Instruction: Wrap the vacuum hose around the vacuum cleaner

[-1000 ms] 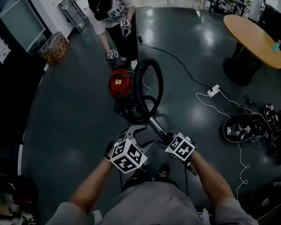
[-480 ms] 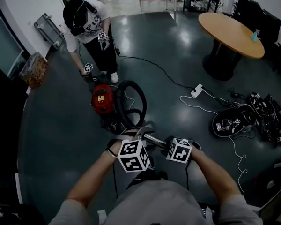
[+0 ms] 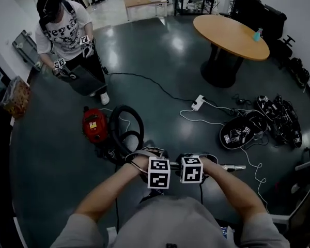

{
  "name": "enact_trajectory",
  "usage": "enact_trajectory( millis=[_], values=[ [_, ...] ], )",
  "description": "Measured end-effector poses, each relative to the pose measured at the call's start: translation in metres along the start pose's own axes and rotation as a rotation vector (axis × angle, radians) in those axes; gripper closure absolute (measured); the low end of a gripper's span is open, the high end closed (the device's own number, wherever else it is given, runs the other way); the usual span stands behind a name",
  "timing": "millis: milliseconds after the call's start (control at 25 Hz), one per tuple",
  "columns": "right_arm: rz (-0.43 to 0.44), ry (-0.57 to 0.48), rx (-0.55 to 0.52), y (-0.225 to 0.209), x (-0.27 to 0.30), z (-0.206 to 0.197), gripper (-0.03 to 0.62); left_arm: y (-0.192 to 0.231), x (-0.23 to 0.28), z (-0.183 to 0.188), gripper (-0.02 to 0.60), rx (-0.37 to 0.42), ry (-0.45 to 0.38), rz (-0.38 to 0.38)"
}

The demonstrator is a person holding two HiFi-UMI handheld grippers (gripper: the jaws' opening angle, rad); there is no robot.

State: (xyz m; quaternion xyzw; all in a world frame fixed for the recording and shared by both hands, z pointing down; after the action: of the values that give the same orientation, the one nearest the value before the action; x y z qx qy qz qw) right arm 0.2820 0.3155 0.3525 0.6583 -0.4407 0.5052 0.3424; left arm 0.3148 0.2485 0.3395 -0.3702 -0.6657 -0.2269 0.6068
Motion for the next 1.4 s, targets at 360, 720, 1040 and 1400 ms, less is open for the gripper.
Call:
enact_trajectory(
  millis=[360, 720, 1040, 1400],
  values=[
    [0.044, 0.086, 0.020, -0.027, 0.000, -0.004, 0.456, 0.021, 0.027, -0.012, 0.433, 0.008, -0.101, -0.041],
    [-0.053, 0.060, 0.059, -0.057, -0.001, -0.001, 0.454, 0.038, 0.030, -0.039, 0.433, -0.135, -0.162, -0.026],
    [-0.122, -0.014, -0.082, -0.104, -0.005, -0.008, 0.402, 0.070, 0.043, -0.051, 0.433, -0.342, -0.167, 0.009],
    [-0.110, -0.393, -0.020, -0.172, -0.067, -0.060, 0.402, 0.125, 0.071, -0.029, 0.433, -0.603, -0.097, 0.064]
  ],
)
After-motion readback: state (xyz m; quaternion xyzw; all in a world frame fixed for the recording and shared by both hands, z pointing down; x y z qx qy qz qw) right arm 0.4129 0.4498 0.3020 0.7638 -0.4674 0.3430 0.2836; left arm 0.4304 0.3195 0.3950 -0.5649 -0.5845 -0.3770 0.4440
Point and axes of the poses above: the fingertips, and each gripper's own axes: x forward along the fingers, y to its left, z out of its top, the point moved 10 cm from there along -x, backward along the fingers, and after that the axes turned 5 degrees about y, right-handed, at the moved point
